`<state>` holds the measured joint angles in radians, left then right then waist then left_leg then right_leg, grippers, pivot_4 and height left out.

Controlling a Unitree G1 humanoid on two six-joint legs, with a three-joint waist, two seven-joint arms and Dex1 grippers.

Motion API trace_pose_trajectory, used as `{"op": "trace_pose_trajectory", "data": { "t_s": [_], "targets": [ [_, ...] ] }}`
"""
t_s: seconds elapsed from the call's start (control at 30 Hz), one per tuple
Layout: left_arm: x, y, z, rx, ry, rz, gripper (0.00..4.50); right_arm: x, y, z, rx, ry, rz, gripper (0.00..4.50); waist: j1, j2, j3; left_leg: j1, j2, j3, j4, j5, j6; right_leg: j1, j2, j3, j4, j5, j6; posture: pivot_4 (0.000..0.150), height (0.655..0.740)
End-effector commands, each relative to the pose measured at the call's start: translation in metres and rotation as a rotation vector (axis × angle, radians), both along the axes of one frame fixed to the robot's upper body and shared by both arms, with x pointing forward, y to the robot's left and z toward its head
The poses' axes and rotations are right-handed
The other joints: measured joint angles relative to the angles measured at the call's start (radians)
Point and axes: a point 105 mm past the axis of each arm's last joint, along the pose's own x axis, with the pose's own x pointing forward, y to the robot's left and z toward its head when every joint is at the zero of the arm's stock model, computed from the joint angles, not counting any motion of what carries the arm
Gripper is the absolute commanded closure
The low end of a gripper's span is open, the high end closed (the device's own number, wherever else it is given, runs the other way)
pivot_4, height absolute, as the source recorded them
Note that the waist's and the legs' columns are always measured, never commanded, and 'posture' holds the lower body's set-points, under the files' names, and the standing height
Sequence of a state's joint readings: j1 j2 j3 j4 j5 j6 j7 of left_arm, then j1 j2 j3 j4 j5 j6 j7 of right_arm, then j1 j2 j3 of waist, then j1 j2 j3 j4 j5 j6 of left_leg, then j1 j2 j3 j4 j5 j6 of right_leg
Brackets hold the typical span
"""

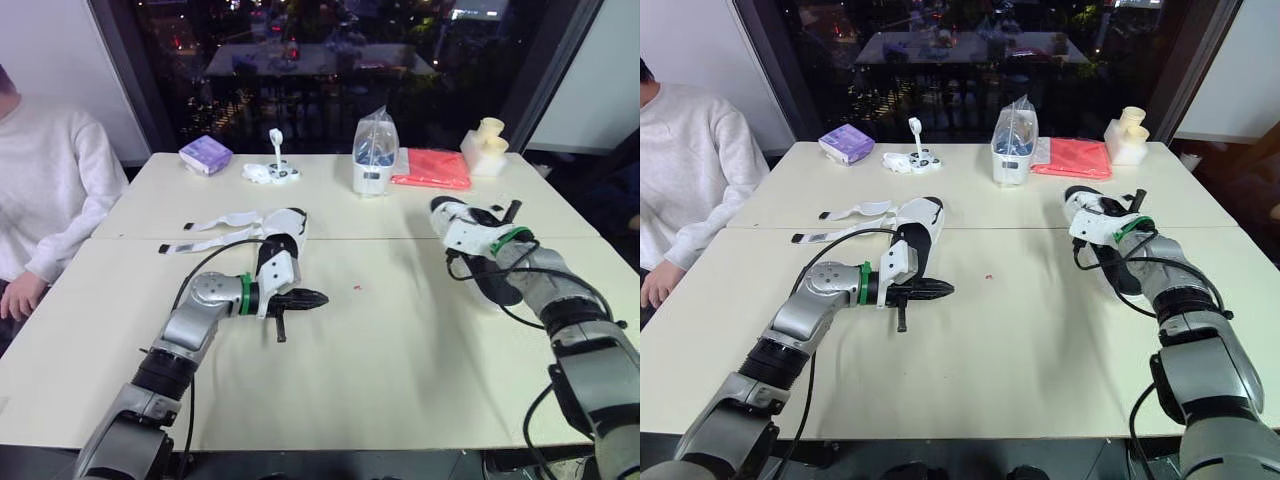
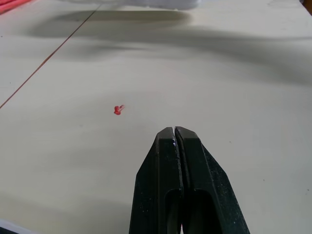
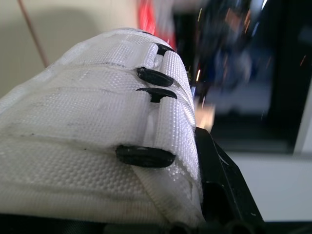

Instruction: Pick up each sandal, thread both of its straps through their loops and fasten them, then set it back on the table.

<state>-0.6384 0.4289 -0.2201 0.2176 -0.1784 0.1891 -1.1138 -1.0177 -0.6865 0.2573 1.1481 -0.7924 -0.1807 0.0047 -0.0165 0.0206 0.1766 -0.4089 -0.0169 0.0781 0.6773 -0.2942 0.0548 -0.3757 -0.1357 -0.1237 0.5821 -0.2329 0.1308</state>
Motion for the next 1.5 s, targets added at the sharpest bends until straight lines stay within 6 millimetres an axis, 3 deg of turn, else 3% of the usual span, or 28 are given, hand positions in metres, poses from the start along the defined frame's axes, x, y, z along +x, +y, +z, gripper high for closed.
{"op": "trace_pose_trajectory", "data": {
  "t_s": [0.03,0.17,0.27,0.47,0.5,0.67,0.73,0.83,0.97,1.07,1.2,1.3,1.5],
  "targets": [
    [-0.003,-0.003,0.006,0.001,-0.043,-0.013,4.50,0.005,-0.006,0.012,0.032,-0.047,-0.102,4.45,-0.002,0.002,0.001,0.000,0.000,0.000,0.000,0.000,0.000,0.000,0.000,0.000,0.000,0.000,0.000,0.150,0.7400],
    [-0.005,-0.002,0.001,0.013,-0.043,-0.012,4.50,0.007,0.002,-0.010,0.027,0.035,-0.132,4.45,-0.005,0.004,0.002,0.000,0.000,0.000,0.000,0.000,0.000,0.000,0.000,0.000,0.001,0.000,0.000,0.150,0.7400],
    [-0.005,-0.001,0.001,0.015,-0.046,-0.006,4.50,0.006,0.002,-0.021,0.044,0.072,-0.146,3.24,-0.005,0.004,0.002,0.000,0.000,0.000,0.000,0.001,-0.001,0.000,0.000,0.000,0.001,0.000,0.000,0.150,0.7400],
    [-0.005,0.001,-0.001,0.026,-0.063,0.010,4.50,0.001,-0.001,-0.030,0.073,0.144,-0.119,0.20,-0.004,0.004,0.002,0.001,0.000,0.000,0.001,0.001,-0.001,0.000,0.001,0.001,0.002,0.000,0.000,0.150,0.7400],
    [-0.004,0.001,-0.001,0.027,-0.070,0.014,4.50,-0.001,-0.003,-0.029,0.086,0.151,-0.114,0.03,-0.004,0.004,0.002,0.001,0.000,0.000,0.001,0.001,-0.001,0.000,0.001,0.001,0.003,0.000,0.000,0.150,0.7400],
    [-0.001,-0.002,0.002,0.031,-0.106,0.043,4.50,-0.032,-0.009,-0.029,0.198,0.244,-0.068,0.03,0.009,0.004,0.002,0.001,0.000,-0.001,0.002,0.001,-0.001,0.001,0.001,0.001,0.002,0.000,0.000,0.150,0.7400],
    [0.001,-0.002,0.004,0.034,-0.130,0.054,4.50,-0.055,-0.005,-0.029,0.271,0.300,-0.047,0.03,0.009,0.004,0.002,0.001,0.000,-0.002,0.002,0.001,-0.001,0.002,0.001,0.001,0.002,0.000,0.000,0.150,0.7400],
    [0.010,-0.001,0.008,0.066,-0.217,0.092,4.50,-0.095,0.015,-0.020,0.468,0.393,0.007,0.03,0.016,0.003,0.002,0.001,0.000,-0.003,0.004,0.001,-0.002,0.002,0.001,0.003,0.001,0.000,0.000,0.150,0.7400],
    [0.023,0.002,0.018,0.077,-0.314,0.154,4.50,-0.130,0.048,0.004,0.741,0.443,0.142,0.03,0.020,0.003,0.002,0.001,0.001,-0.002,0.005,0.001,-0.002,-0.002,0.002,0.005,0.006,-0.001,-0.001,0.150,0.7400],
    [0.039,0.011,0.032,0.127,-0.437,0.242,3.67,-0.155,0.081,0.019,0.955,0.515,0.321,0.00,0.027,0.002,0.002,0.000,0.001,0.001,0.007,0.001,-0.002,-0.007,0.000,0.007,0.012,-0.001,-0.001,0.150,0.7400],
    [0.054,0.027,0.051,0.272,-0.624,0.322,1.67,-0.179,0.108,0.028,1.081,0.577,0.481,0.00,0.032,0.001,0.002,-0.004,0.000,0.001,0.007,0.000,-0.001,-0.013,-0.001,0.008,0.014,0.000,-0.002,0.150,0.7400],
    [0.065,0.036,0.059,0.389,-0.735,0.357,0.15,-0.185,0.122,0.033,1.171,0.600,0.541,0.00,0.031,0.000,0.002,-0.007,-0.001,0.001,0.007,0.000,-0.001,-0.016,-0.002,0.008,0.015,0.000,-0.003,0.150,0.7400],
    [0.092,0.044,0.059,0.550,-0.867,0.413,0.06,-0.181,0.136,0.031,1.243,0.621,0.556,0.00,0.032,0.000,0.002,-0.012,-0.002,0.001,0.008,0.001,0.000,-0.020,-0.002,0.008,0.018,0.000,-0.003,0.150,0.7400]
  ]
}}
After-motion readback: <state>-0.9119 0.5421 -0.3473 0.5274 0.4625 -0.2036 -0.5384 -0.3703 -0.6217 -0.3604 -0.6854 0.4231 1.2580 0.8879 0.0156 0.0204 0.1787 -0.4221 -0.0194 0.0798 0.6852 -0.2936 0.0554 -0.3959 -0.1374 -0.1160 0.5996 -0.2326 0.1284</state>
